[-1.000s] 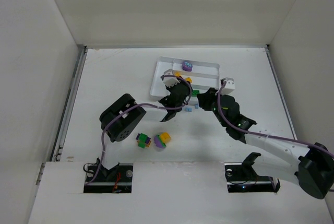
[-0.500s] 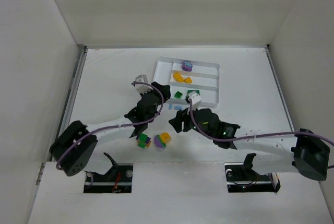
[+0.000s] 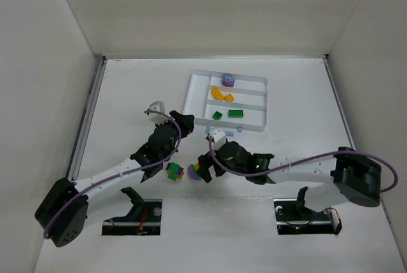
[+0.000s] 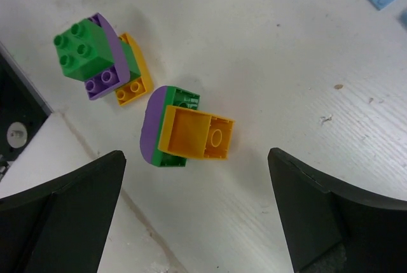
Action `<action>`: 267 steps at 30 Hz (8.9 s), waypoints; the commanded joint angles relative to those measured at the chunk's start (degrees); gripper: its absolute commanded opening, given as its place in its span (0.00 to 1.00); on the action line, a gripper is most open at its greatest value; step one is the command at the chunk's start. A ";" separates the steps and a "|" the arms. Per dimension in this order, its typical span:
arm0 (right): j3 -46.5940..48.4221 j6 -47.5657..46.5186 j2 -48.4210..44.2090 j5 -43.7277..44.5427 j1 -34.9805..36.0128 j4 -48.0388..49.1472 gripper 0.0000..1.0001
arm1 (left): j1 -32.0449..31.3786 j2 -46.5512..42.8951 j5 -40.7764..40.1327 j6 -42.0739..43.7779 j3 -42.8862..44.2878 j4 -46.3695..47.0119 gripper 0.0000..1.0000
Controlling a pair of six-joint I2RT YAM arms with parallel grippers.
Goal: Sort the legos into containers by color
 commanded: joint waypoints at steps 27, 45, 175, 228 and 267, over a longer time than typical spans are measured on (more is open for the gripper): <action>1.30 9.08 13.65 -9.78 -5.48 12.43 0.78 | -0.08 -15.89 0.73 0.96 -5.16 -8.89 0.46; -3.17 10.23 6.19 -13.38 -10.31 13.40 0.53 | -2.37 -16.33 3.19 1.06 -1.20 -12.33 0.53; 11.70 14.18 5.42 -4.14 -39.77 12.33 0.62 | 2.99 4.33 22.25 -15.55 -2.43 19.92 0.21; -13.46 43.01 -12.98 -16.99 -17.43 49.78 0.50 | -7.73 -11.14 16.90 -21.80 -9.11 26.52 0.21; -17.42 43.10 -17.99 -13.82 -21.12 48.91 0.40 | -2.98 -17.56 23.14 -24.08 -14.38 26.70 0.20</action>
